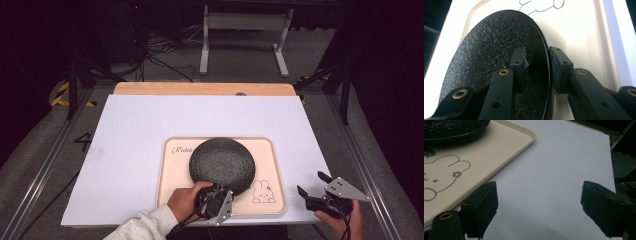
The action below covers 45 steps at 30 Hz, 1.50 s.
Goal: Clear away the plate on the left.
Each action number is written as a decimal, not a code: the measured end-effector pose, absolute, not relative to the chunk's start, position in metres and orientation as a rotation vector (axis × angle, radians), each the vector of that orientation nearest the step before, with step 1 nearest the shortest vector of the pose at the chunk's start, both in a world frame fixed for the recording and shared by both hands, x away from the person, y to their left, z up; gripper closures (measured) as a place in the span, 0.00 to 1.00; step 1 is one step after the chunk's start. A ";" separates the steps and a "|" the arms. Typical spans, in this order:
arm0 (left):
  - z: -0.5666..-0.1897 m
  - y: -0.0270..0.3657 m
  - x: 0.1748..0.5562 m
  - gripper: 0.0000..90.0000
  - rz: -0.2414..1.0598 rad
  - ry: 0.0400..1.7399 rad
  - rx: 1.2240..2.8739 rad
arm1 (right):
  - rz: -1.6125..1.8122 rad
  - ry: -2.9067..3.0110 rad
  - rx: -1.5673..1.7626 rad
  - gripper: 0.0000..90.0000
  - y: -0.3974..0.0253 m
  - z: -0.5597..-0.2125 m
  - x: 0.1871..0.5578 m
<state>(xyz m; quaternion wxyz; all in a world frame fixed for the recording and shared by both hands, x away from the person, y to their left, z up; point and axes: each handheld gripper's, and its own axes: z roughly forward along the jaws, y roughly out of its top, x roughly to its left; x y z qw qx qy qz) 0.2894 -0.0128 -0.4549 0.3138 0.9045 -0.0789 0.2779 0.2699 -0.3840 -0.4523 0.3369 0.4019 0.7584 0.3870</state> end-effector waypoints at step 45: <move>-0.424 0.010 0.298 0.29 0.674 -0.003 2.242 | 1.008 1.973 1.042 0.16 -0.384 -0.451 0.269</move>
